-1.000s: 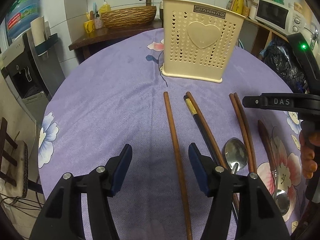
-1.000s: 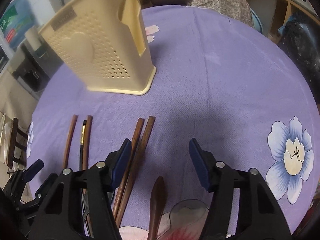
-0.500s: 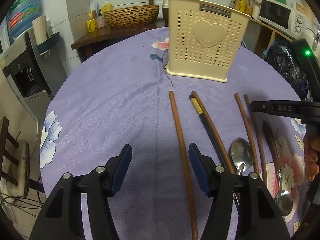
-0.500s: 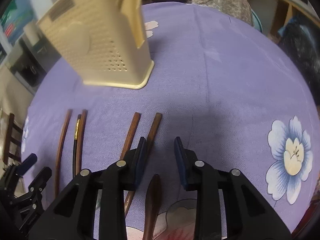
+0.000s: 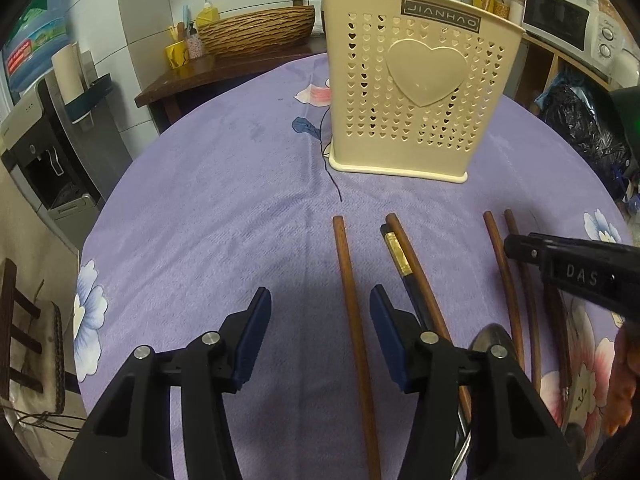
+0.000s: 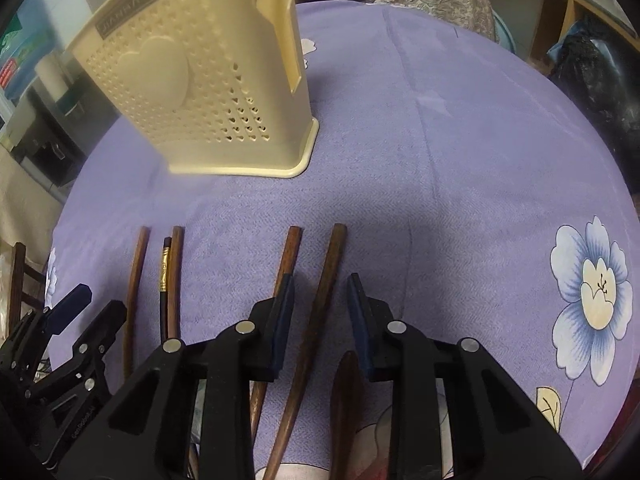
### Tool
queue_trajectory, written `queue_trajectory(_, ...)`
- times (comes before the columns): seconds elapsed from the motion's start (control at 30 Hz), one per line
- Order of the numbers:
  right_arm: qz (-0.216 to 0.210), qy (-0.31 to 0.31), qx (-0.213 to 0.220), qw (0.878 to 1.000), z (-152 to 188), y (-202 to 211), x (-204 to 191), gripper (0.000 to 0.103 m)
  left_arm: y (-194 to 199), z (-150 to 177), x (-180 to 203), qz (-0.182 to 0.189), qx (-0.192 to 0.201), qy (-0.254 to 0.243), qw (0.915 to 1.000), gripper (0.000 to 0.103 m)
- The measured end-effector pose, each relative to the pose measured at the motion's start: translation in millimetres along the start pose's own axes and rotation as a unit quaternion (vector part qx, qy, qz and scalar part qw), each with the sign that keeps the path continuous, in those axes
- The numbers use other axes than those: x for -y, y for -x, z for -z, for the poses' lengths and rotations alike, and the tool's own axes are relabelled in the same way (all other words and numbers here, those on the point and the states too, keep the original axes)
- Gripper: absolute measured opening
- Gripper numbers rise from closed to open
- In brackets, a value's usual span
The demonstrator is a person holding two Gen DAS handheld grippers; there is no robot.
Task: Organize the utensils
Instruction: 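Grasp a brown chopstick with left tool while right tool grasps another brown chopstick, then lift both held brown chopsticks and carry them above the cream holder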
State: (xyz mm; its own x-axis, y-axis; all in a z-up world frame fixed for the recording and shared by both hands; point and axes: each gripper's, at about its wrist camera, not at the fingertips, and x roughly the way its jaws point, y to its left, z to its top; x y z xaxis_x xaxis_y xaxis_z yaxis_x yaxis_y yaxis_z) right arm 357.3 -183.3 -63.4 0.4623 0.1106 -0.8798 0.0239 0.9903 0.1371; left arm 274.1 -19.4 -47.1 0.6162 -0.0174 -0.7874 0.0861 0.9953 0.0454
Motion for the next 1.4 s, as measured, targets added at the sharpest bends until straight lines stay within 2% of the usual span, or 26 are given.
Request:
queue_trajectory(0.1,0.010,-0.003,0.005,1.000,2,2,-3,0.026,-7,-6,5,-0.002,0.000,-0.003,1.0000,0.048)
queue_trajectory(0.23,0.018,-0.005,0.006,1.000,-1,0,-4,0.021,-22,-10,9,0.001,-0.020,-0.001,0.9998,0.035)
queue_trajectory(0.47,0.025,-0.016,0.010,1.000,-2,-2,-8,0.016,-29,-19,13,0.002,-0.023,-0.001,0.9997,0.022)
queue_trajectory(0.53,0.024,-0.016,0.010,1.000,-4,-3,-9,0.014,-31,-21,16,-0.002,-0.023,-0.006,0.9997,0.014)
queue_trajectory(0.6,0.022,-0.019,0.009,1.000,-6,-3,-10,0.011,-32,-24,17,-0.005,-0.024,-0.007,0.9997,0.010)
queue_trajectory(0.97,-0.005,-0.046,0.013,0.999,-12,-3,1,0.009,-30,-25,18,-0.001,-0.020,0.002,0.9998,0.009)
queue_trajectory(1.2,-0.053,-0.062,0.053,0.995,-18,23,4,0.009,4,-38,6,0.005,0.034,0.018,0.9992,0.009)
queue_trajectory(1.4,-0.073,-0.033,0.124,0.989,-23,73,-5,0.008,54,-51,-4,0.012,0.094,0.028,0.9951,0.009)
